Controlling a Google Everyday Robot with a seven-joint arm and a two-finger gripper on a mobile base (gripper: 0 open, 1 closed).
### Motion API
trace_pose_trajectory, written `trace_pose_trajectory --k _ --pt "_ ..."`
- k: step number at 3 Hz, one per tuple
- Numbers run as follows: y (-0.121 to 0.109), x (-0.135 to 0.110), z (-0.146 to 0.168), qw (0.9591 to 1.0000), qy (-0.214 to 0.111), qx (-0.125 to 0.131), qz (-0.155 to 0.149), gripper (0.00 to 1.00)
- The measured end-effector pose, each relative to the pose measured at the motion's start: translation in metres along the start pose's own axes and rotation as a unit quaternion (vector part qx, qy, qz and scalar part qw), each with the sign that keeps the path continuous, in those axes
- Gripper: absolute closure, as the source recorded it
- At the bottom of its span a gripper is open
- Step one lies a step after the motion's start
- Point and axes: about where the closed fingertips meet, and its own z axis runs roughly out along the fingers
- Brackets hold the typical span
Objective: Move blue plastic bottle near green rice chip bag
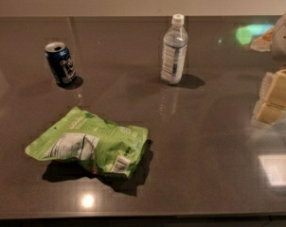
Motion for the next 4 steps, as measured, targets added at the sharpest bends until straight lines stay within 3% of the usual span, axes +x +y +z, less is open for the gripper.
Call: trace_pose_trajectory --k 2,4 --pt "-0.007 -0.005 0.003 0.9998 -0.017 -0.001 0.01 0.0" --pt "-0.052 -0.038 0.03 0.9924 -0.103 -0.014 0.064 0.0"
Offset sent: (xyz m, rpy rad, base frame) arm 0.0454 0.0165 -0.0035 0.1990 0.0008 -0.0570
